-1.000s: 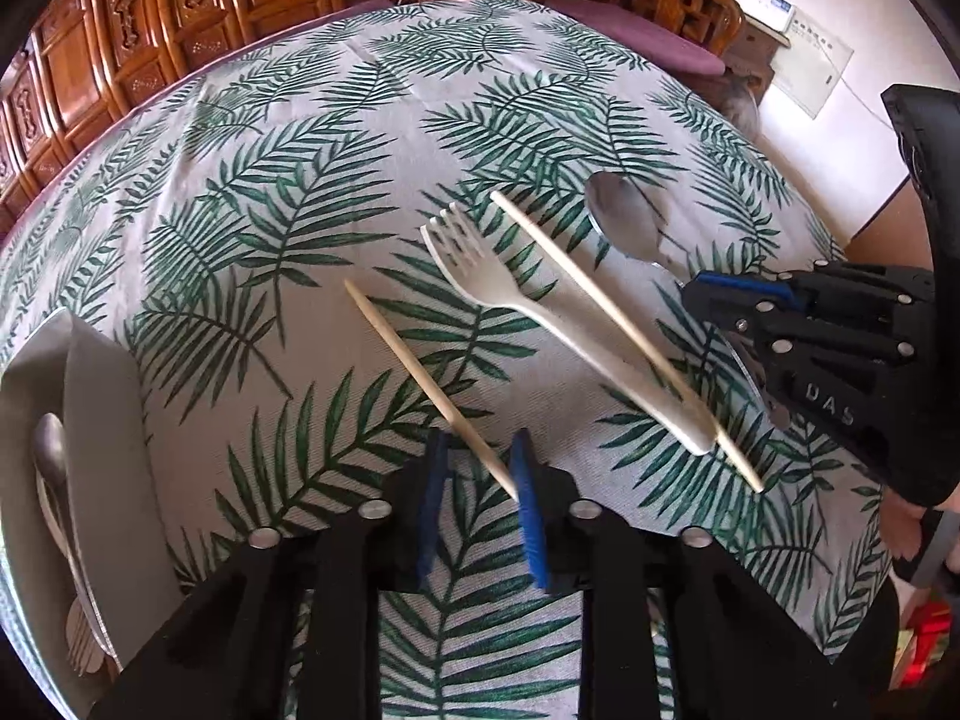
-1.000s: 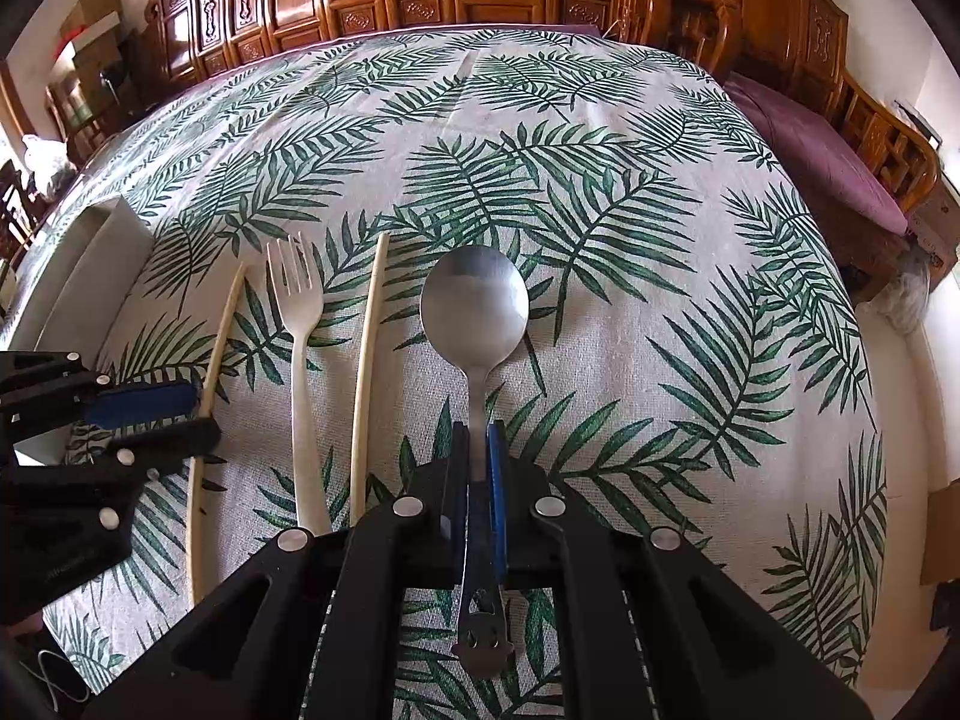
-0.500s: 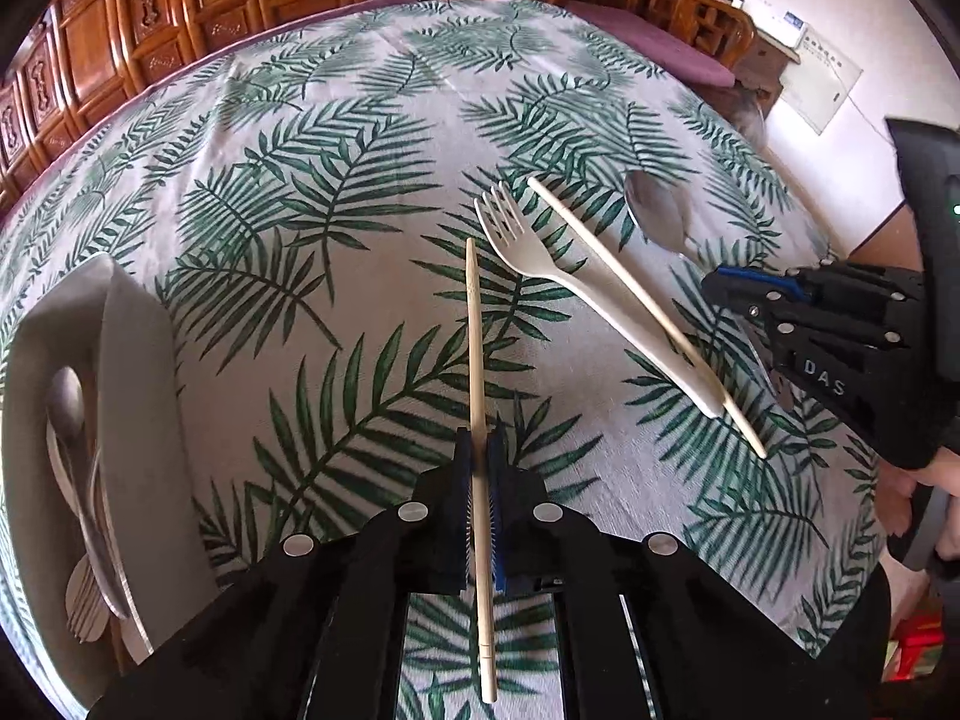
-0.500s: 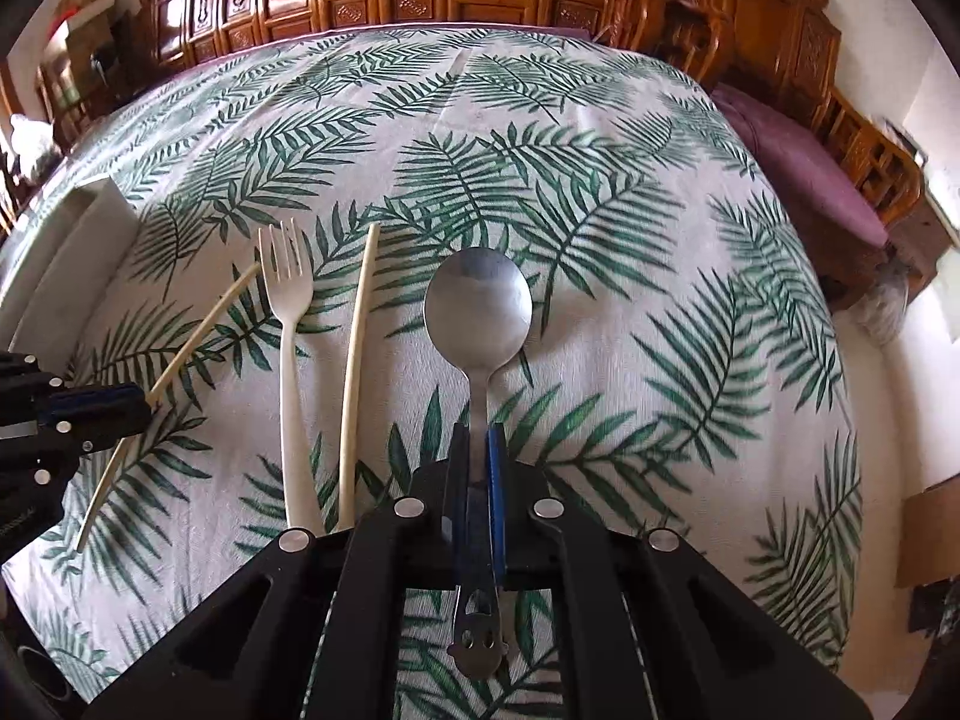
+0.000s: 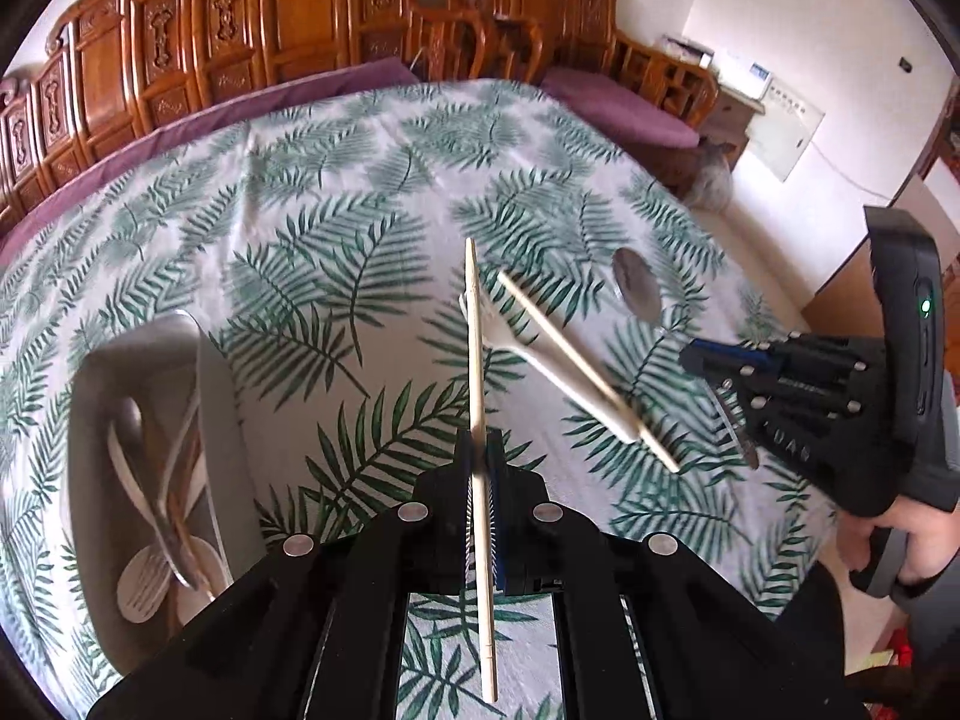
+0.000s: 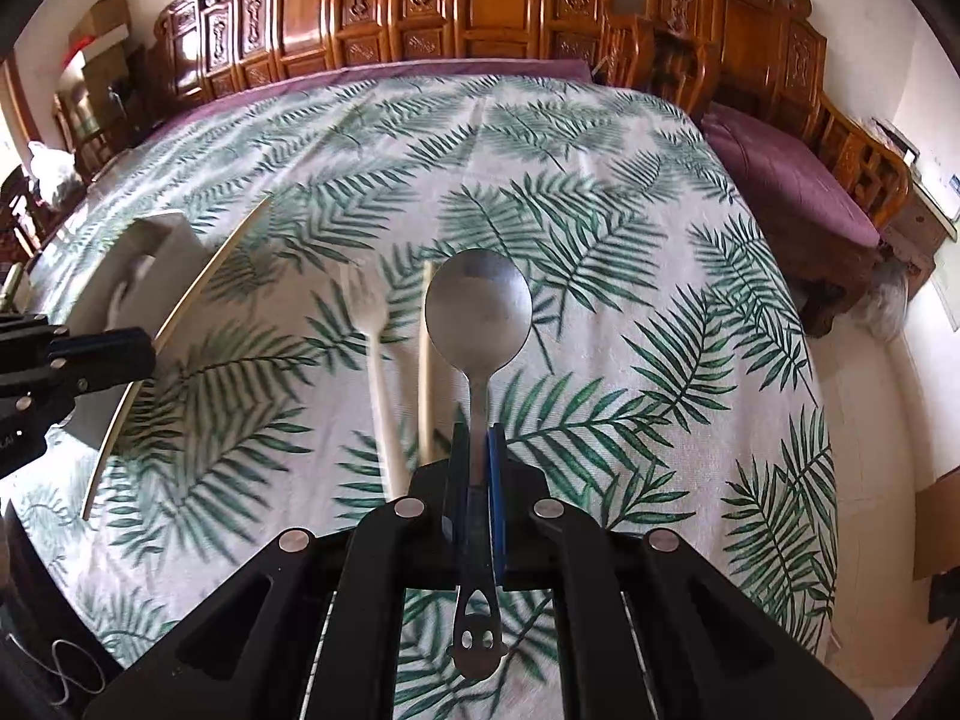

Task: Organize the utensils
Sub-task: 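Carry the chopstick in the left gripper to the tray while the right gripper carries the spoon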

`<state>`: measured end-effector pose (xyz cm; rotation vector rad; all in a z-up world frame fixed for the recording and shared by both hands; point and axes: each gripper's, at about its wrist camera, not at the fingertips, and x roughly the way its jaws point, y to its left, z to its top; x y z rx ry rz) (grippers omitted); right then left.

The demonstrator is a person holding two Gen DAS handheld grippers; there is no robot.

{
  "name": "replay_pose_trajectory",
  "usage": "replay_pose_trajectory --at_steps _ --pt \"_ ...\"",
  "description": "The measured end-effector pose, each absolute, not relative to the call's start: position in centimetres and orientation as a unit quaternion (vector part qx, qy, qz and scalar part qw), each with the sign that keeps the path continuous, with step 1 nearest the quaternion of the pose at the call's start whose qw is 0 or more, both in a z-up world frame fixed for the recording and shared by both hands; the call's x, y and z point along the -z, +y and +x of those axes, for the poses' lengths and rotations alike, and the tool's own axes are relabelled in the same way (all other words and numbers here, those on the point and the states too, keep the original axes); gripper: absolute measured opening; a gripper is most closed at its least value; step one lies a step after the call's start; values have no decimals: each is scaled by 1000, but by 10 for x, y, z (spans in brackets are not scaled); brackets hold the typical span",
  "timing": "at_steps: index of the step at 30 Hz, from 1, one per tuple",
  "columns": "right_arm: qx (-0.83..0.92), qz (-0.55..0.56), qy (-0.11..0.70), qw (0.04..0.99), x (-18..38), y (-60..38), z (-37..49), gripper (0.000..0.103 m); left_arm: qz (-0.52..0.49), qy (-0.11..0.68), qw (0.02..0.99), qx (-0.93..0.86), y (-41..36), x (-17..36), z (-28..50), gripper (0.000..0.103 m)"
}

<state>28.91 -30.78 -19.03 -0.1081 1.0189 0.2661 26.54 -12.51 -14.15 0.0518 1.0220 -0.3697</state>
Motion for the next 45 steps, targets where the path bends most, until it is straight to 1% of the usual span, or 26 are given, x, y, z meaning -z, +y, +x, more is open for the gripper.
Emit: replay_pose_trajectory --at_steps 10,18,35,45 --pt "-150 -44 457 875 149 -286 263 7 22 448 874 188 -112 101 244 4" --pt "-169 -49 442 880 128 -265 247 7 25 431 885 176 -81 87 232 4" --pt "-217 -62 431 874 110 -196 234 7 -14 432 893 124 11 92 238 4" --pt "-242 -80 430 866 107 -156 235 7 -13 452 887 98 42 119 253 4"
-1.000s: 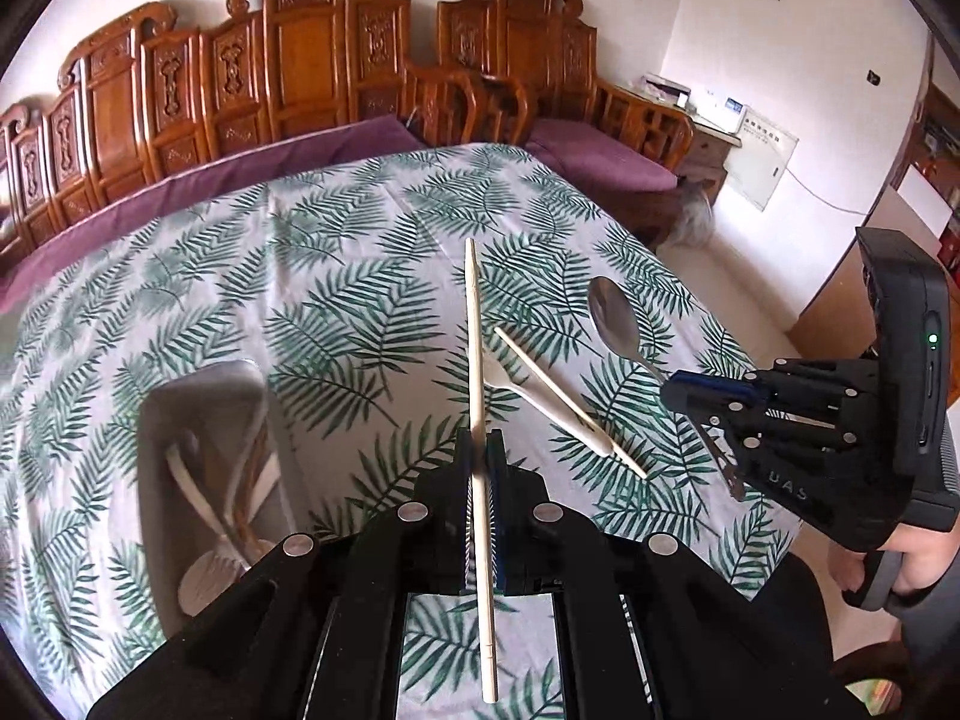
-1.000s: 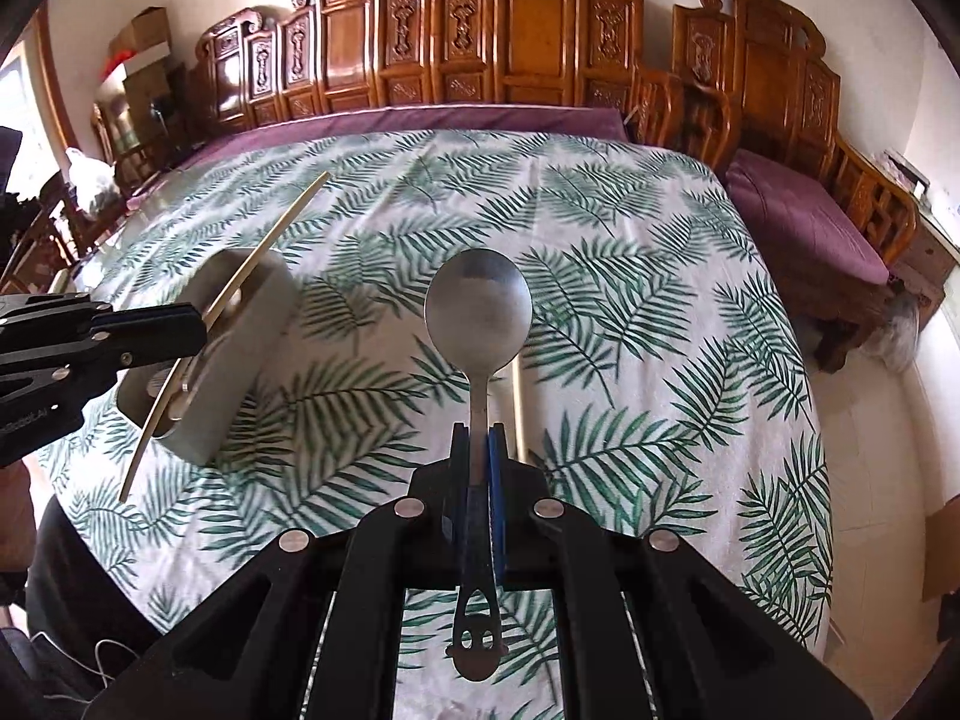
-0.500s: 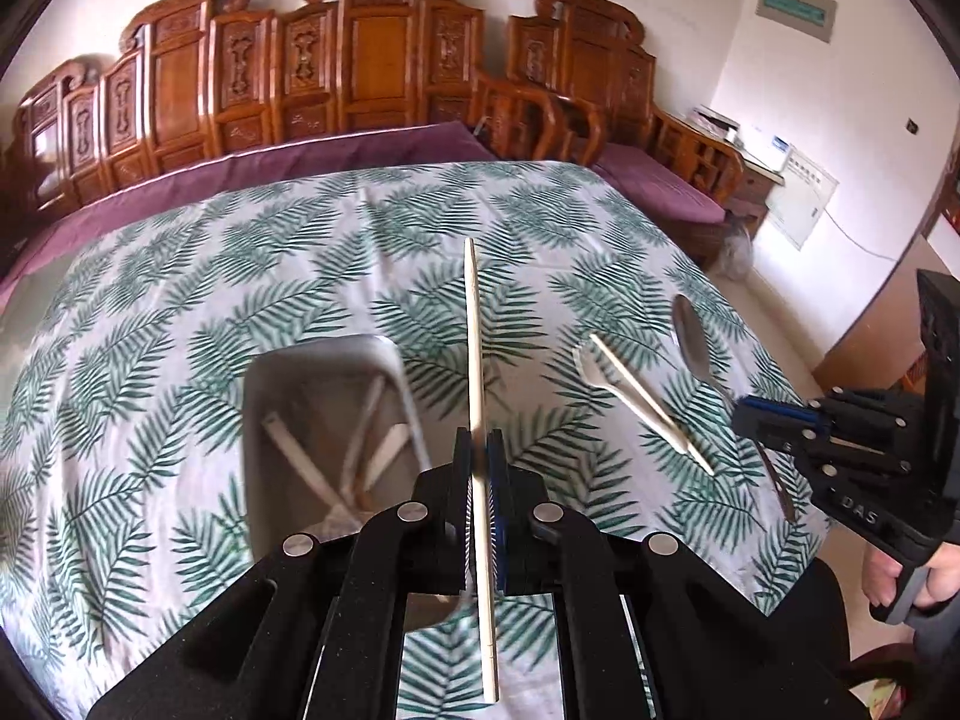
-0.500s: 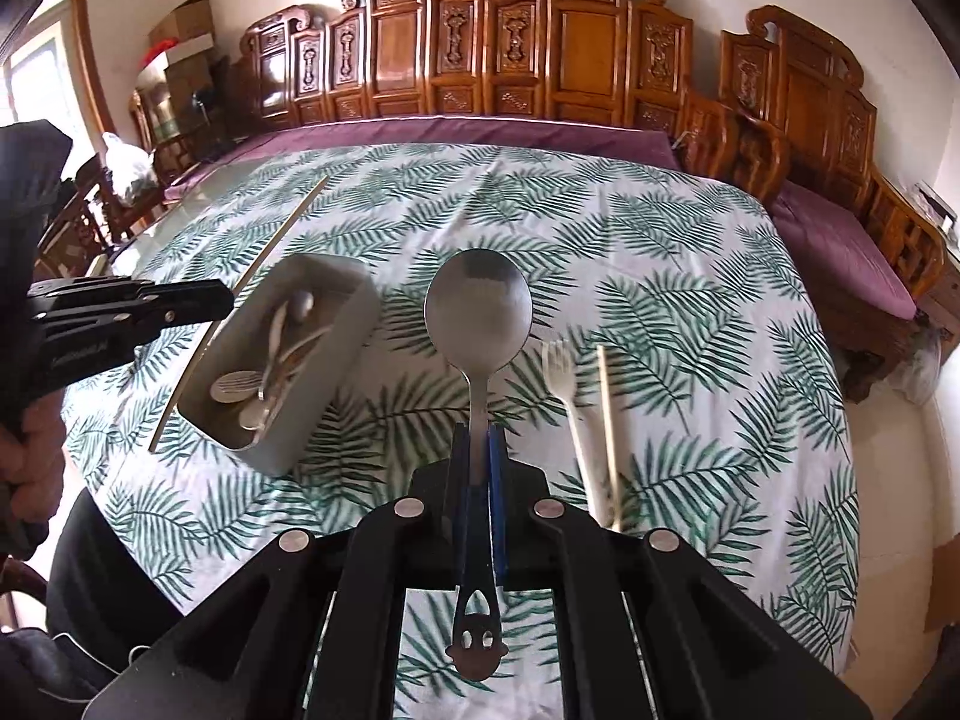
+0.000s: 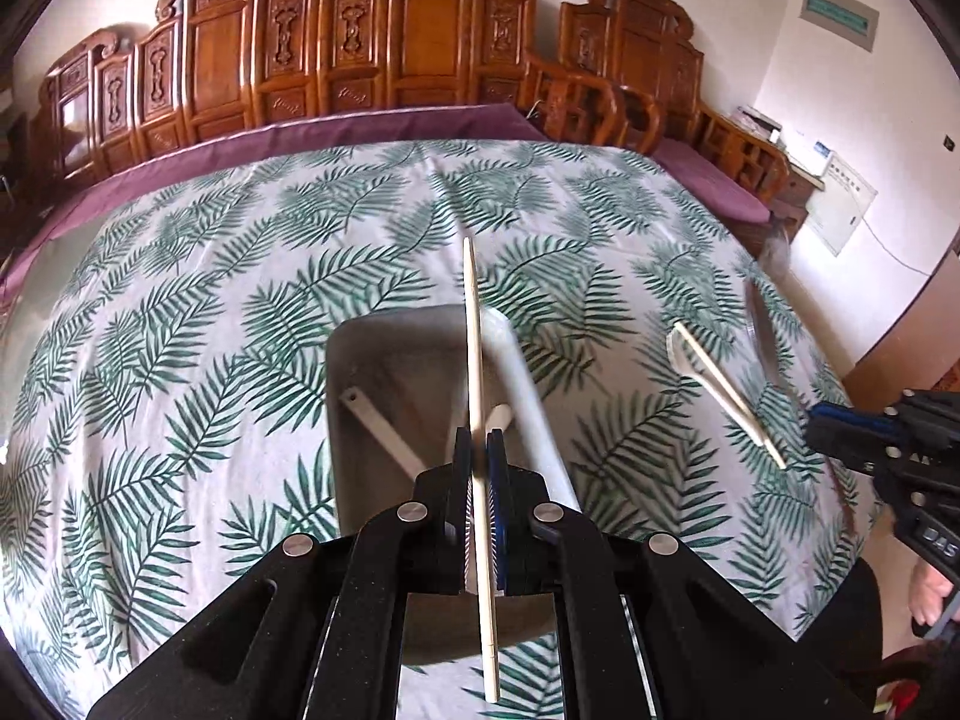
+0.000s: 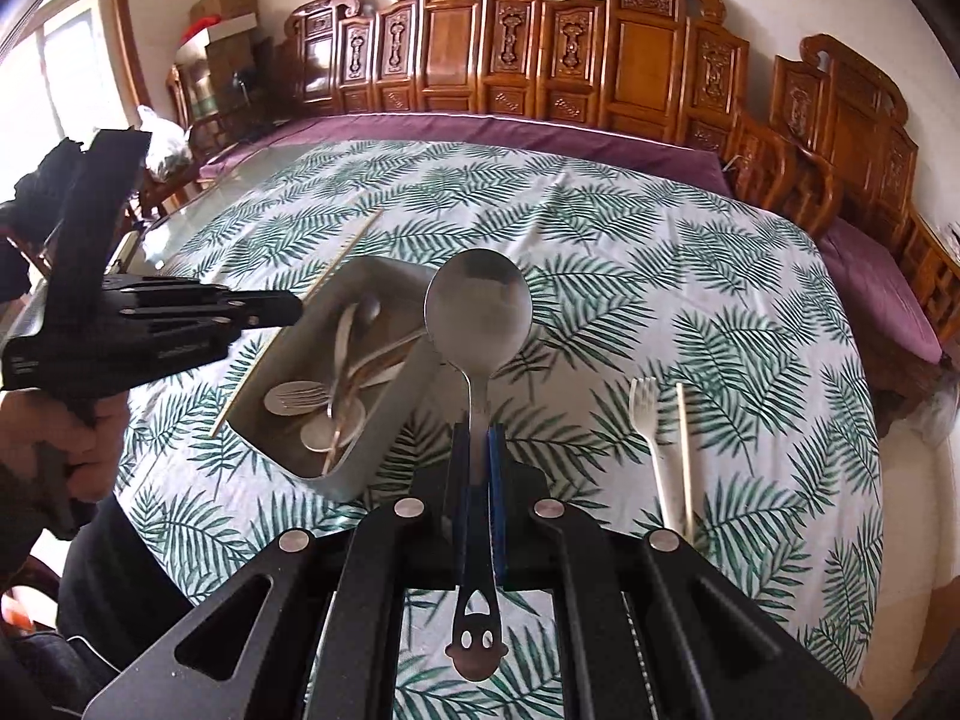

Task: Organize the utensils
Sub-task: 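Carry the chopstick in the left gripper to the tray while the right gripper carries the spoon, then lower the chopstick and spoon into the grey tray and open both grippers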

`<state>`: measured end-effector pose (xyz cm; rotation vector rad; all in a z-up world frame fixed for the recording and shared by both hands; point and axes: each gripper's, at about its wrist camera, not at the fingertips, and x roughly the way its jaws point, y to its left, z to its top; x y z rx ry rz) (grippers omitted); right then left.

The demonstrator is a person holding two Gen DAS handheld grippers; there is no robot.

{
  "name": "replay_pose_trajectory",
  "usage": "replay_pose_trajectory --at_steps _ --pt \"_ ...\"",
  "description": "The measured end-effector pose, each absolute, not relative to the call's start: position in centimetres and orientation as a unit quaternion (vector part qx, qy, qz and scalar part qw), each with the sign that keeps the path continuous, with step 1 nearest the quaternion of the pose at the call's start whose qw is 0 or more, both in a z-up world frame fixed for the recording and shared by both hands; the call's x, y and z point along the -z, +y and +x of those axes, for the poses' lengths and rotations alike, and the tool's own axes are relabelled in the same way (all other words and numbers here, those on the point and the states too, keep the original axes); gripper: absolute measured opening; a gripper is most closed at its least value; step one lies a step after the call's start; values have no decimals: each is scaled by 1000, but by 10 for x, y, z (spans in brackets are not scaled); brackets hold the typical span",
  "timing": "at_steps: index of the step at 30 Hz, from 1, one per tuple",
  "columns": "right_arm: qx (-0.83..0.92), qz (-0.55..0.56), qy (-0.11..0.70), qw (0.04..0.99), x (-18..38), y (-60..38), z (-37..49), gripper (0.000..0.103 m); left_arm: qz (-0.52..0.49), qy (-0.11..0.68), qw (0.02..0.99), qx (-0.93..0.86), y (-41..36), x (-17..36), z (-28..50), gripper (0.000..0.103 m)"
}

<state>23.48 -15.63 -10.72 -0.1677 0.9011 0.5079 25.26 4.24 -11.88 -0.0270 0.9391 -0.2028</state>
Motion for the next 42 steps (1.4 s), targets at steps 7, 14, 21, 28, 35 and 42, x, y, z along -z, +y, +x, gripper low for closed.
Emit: replay_pose_trajectory --at_steps 7,14,21,28,35,42 --pt "-249 -88 431 863 109 -139 237 7 -12 462 883 84 53 134 267 4" --pt "-254 -84 436 859 113 -128 243 7 -7 464 883 78 58 140 266 5" --pt "-265 -77 443 853 120 -111 253 7 -11 458 886 70 71 134 258 5" --pt "-284 -72 457 840 133 -78 268 7 -21 451 890 55 96 127 244 6" --pt "-294 -53 484 823 155 -45 288 7 -20 444 895 41 119 121 232 6" --pt "-295 -55 513 804 178 -13 305 7 -26 440 897 31 139 118 226 6"
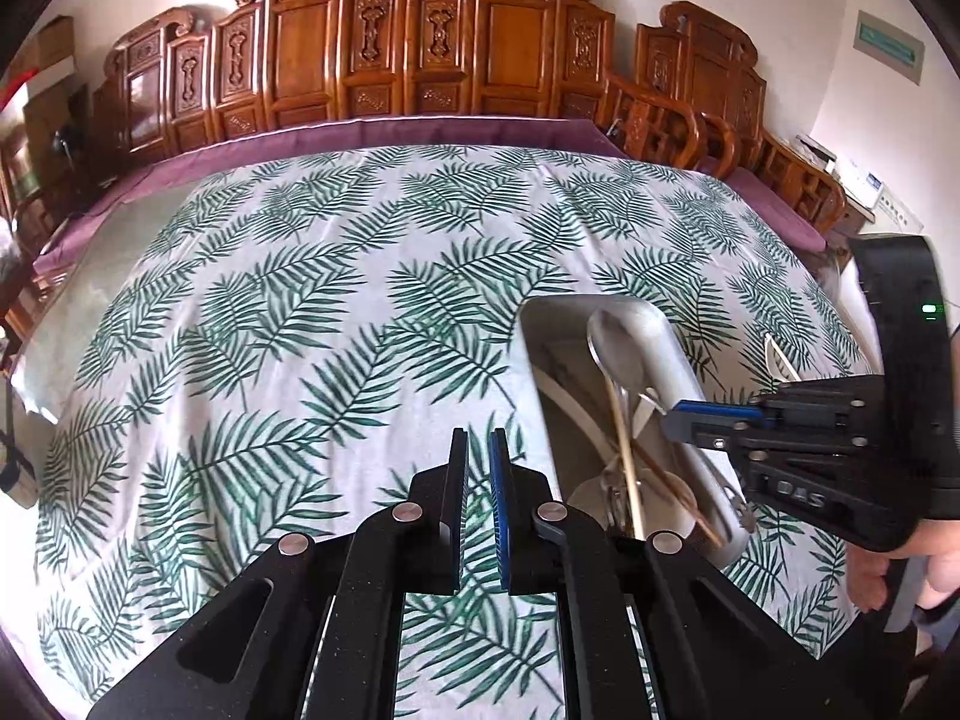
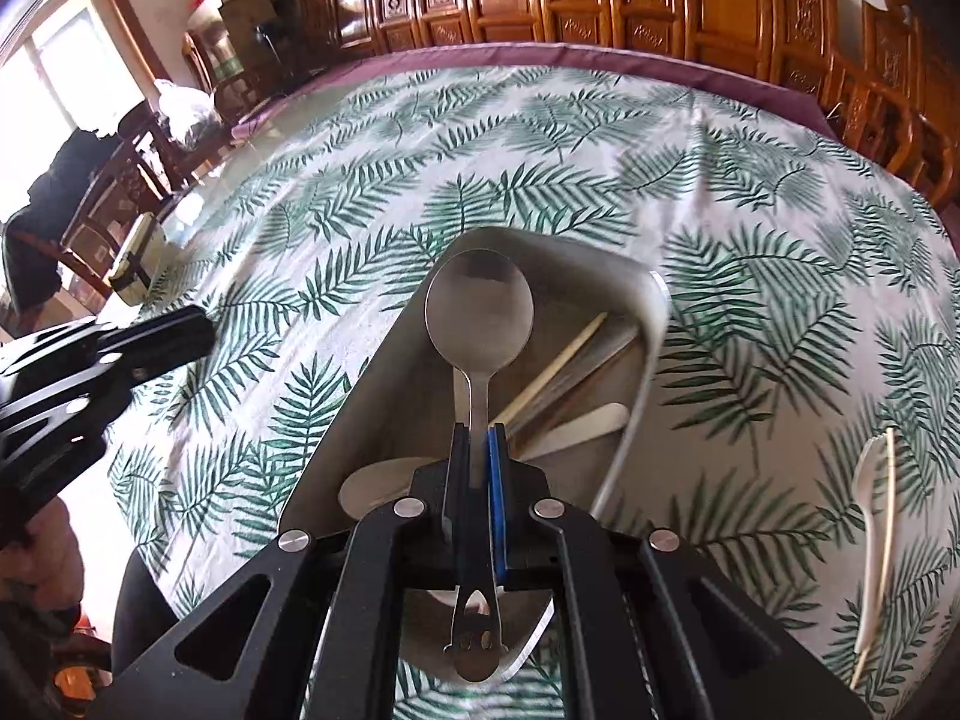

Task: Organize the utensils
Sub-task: 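Lower the chopstick and spoon into the grey tray and open both grippers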

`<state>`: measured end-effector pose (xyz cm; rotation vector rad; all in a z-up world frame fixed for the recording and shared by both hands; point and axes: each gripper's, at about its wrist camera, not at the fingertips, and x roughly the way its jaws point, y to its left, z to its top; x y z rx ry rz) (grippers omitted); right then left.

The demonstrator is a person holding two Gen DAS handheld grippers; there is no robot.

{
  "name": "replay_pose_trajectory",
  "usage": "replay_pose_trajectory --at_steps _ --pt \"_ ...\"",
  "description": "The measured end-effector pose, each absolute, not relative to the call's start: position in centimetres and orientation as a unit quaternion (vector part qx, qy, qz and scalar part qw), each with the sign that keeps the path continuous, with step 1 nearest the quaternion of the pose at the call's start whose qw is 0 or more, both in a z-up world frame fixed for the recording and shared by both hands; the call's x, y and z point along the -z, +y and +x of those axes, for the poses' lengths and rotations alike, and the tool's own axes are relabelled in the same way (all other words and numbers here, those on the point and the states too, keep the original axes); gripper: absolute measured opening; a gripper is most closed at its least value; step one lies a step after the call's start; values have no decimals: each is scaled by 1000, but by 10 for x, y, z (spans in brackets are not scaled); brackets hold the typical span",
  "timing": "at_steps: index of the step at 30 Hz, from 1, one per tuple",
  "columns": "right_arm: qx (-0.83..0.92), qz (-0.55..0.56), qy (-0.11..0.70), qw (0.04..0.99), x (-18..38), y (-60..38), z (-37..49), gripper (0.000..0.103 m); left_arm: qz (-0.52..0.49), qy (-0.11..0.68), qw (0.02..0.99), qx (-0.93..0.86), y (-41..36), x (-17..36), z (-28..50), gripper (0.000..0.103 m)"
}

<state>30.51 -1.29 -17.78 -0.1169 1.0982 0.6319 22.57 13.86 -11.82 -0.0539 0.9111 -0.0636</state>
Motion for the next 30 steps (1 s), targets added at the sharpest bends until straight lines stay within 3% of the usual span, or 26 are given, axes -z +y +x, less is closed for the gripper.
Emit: replay_pose_trajectory --at_steps 12,30 --pt "-249 -46 538 804 202 -1 326 8 -26 439 898 26 148 116 220 6" --pt "-290 -45 517 804 188 8 324 8 -12 436 899 33 143 109 217 6"
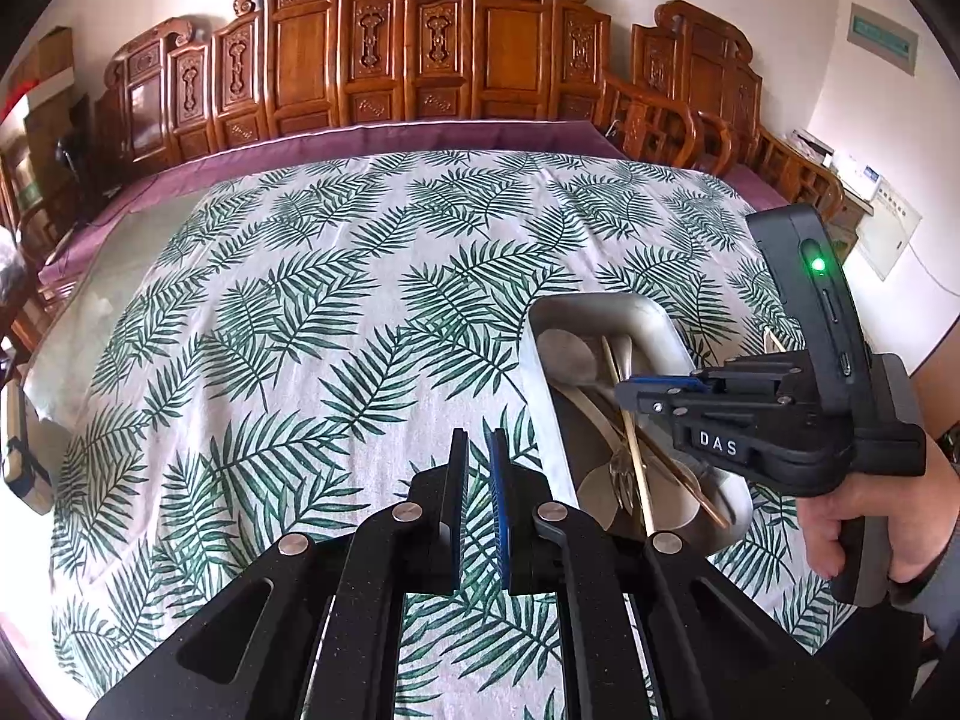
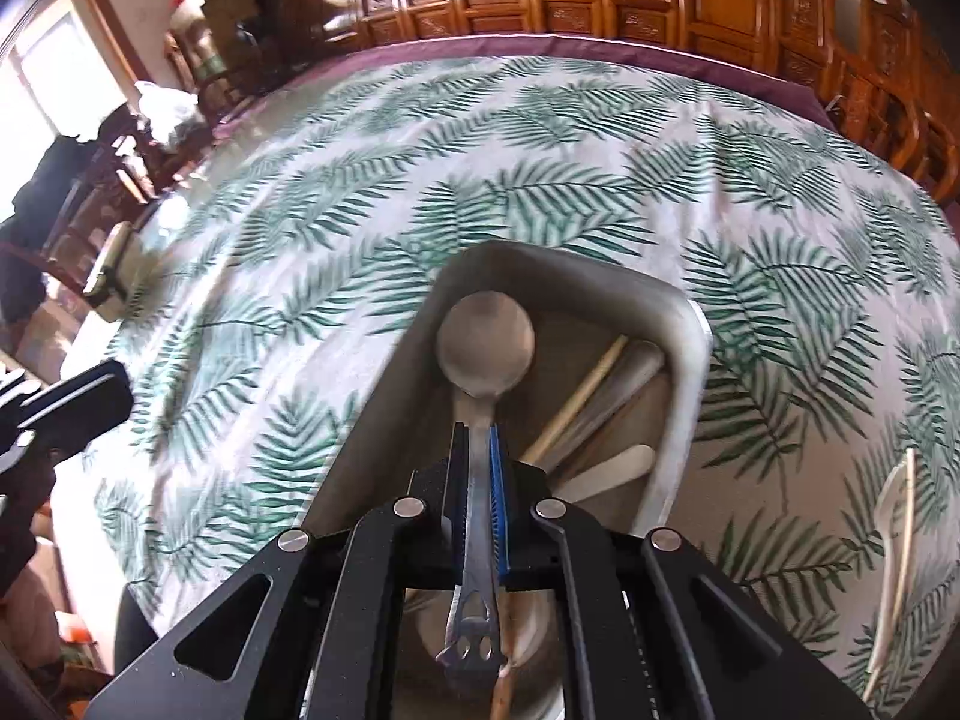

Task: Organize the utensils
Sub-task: 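Lower the chopstick and spoon into the grey tray and open both grippers, then move the right gripper back and grasp another wooden chopstick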

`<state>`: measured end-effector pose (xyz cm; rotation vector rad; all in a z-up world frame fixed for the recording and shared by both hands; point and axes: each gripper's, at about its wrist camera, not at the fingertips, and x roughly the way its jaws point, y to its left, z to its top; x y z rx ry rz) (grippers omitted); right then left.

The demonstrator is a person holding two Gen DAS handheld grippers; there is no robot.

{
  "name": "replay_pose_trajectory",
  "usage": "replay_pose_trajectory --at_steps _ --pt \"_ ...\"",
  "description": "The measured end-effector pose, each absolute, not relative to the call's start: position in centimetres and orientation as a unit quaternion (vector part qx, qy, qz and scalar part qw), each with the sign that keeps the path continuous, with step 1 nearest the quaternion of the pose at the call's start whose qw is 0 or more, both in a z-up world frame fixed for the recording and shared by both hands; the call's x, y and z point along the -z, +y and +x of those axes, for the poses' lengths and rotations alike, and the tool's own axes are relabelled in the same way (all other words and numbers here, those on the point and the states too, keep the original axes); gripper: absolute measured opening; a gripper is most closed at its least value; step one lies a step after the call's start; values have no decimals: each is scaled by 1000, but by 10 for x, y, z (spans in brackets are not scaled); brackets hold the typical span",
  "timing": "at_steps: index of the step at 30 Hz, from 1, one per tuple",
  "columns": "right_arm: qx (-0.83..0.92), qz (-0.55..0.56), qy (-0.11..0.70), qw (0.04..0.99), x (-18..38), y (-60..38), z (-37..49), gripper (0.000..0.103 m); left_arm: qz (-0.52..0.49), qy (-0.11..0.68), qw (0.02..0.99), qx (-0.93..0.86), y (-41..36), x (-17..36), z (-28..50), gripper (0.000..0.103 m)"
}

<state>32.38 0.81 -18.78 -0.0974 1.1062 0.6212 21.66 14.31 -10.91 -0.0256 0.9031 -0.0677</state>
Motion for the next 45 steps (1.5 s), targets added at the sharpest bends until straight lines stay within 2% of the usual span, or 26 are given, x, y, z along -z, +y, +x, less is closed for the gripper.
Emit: replay_pose_trajectory --at_steps 10,22,24,25,29,30,32,35,40,45 --pt "-306 -61 492 812 171 -5 305 8 -8 437 899 38 132 108 217 6" --pt "-266 -62 458 846 151 -95 282 8 6 437 898 58 91 106 220 7" --pt "-256 -61 454 851 150 -111 278 8 7 436 898 63 83 106 221 16" --pt "-251 -58 453 853 149 -121 277 8 8 434 899 65 78 105 221 25" --pt "-226 -61 452 860 150 -154 272 8 13 435 897 77 59 106 224 30" --pt "-220 -61 453 862 151 -161 271 10 14 436 897 79 54 107 225 34" --pt "-205 -59 458 863 155 -180 272 23 14 436 896 87 43 108 228 47" --pt "-184 -55 464 865 163 -205 276 23 15 439 893 101 26 111 233 56" --pt "-160 -46 477 863 180 -239 286 23 25 443 888 120 -3 115 239 63" --pt "-149 -53 495 855 201 -259 301 23 30 452 881 135 -32 125 246 65"
